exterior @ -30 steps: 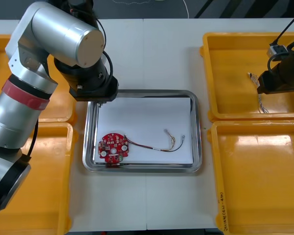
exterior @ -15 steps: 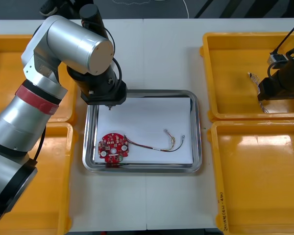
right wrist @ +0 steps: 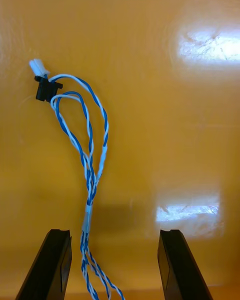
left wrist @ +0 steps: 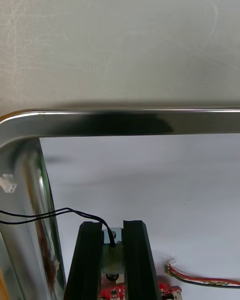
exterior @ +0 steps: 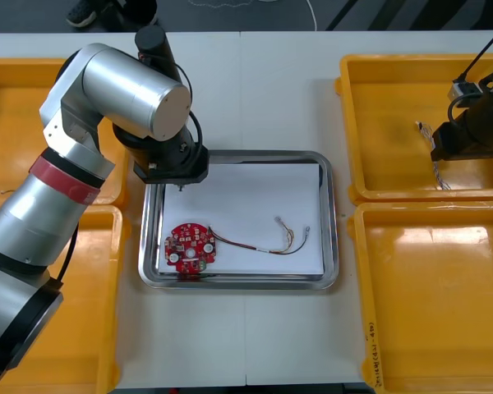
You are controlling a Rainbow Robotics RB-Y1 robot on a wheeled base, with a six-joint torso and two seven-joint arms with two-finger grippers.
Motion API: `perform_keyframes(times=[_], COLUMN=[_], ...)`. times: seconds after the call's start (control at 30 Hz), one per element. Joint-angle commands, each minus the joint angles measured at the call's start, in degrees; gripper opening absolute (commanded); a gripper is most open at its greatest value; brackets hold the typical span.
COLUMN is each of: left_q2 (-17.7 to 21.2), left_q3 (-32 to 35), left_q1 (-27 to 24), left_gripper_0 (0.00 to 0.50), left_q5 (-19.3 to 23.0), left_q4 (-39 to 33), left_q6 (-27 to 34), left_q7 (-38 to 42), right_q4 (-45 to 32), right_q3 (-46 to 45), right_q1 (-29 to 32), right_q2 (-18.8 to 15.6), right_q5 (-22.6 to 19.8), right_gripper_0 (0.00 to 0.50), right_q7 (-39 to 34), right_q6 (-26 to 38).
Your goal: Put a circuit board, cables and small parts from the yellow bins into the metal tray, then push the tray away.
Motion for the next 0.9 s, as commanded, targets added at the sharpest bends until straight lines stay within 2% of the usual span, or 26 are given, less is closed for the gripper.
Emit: perform_keyframes(times=[0.03,0.17,0.6,0.67,0.7,0.73,0.77,0.83,0.9], left_q2=[-1.3,-1.3,-1.4,-1.4,-1.4,-1.4,-1.4,-1.4,-1.4], left_q3=[-1.1,-1.9,-3.3,-3.3,-3.3,-3.3,-3.3,-3.3,-3.3], left_q1=[0.9,1.5,2.0,2.0,2.0,2.0,2.0,2.0,2.0], left_gripper_0=[0.000,0.000,0.001,0.018,0.055,0.156,0.210,0.401,0.479], left_q5=[-0.8,-1.4,-2.2,-2.5,-2.5,-2.6,-2.6,-2.9,-3.0], left_q4=[-1.0,-0.9,-1.0,-1.0,-1.0,-1.0,-1.0,-1.0,-1.0], left_q6=[-0.5,-1.3,-2.4,-2.5,-2.5,-2.4,-2.5,-2.5,-2.4], left_q7=[1.4,1.2,1.3,1.3,1.4,1.4,1.4,1.5,1.4], right_q4=[2.8,5.2,6.7,7.3,7.5,7.6,7.7,8.0,8.4], right_q3=[-1.7,-1.7,-1.6,-1.4,-1.3,-1.3,-1.3,-1.3,-1.3], right_q1=[-4.0,-5.7,-5.8,-5.8,-5.8,-5.8,-5.8,-5.8,-5.8], right_q2=[0.3,0.6,1.8,2.0,2.0,2.2,2.2,2.3,2.3], right_q5=[0.7,0.9,1.3,1.3,1.3,1.2,1.2,1.0,0.9], right_gripper_0=[0.500,0.500,0.500,0.500,0.500,0.500,0.500,0.500,0.500], right_q7=[-0.6,-0.6,-1.1,-1.1,-1.2,-1.3,-1.3,-1.4,-1.4], right_q6=[-1.7,-1.9,-3.5,-4.0,-4.3,-4.4,-4.4,-4.4,-4.5])
